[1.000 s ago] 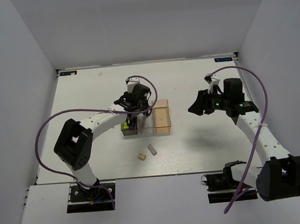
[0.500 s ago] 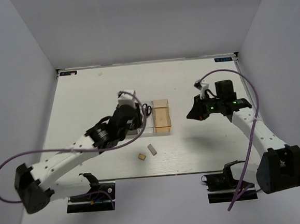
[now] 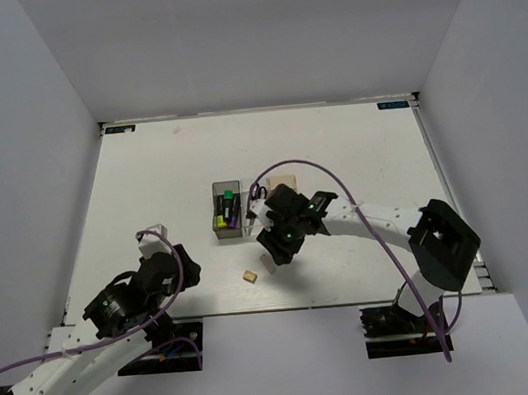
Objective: Sort the stationery into containers
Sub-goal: Pick up the stationery from the center of the board.
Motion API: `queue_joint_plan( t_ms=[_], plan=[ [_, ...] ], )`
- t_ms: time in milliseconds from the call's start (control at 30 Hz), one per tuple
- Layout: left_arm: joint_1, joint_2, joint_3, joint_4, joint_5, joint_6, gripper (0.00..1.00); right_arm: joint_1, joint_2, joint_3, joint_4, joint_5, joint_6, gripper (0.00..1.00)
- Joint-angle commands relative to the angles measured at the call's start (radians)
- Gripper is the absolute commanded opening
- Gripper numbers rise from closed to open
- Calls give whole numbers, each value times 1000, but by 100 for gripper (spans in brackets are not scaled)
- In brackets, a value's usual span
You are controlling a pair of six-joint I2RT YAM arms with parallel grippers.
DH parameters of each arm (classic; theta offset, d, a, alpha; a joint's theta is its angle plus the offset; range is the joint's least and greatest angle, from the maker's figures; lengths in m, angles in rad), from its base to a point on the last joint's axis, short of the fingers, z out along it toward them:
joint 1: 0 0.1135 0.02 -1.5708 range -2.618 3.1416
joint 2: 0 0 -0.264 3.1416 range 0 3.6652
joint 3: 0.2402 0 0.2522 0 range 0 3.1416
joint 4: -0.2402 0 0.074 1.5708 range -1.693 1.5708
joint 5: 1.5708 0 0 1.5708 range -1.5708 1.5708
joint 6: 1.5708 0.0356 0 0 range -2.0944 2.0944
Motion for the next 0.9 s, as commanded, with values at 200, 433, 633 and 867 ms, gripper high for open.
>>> queue_joint_plan(
  t_ms=[200, 433, 633, 867],
  plan=[
    [5, -30, -29, -121, -3, -29, 71, 147, 146, 95, 55, 298, 159, 56],
    [5, -40, -49, -104, 37, -9, 71, 188, 242, 127, 91, 323, 194, 58],
    [5, -21, -82, -39, 94, 14, 70, 188, 303, 130, 90, 307, 204, 40],
    [5, 79, -84, 130, 219, 93, 61, 184, 233, 127, 45, 267, 142, 0]
  ],
)
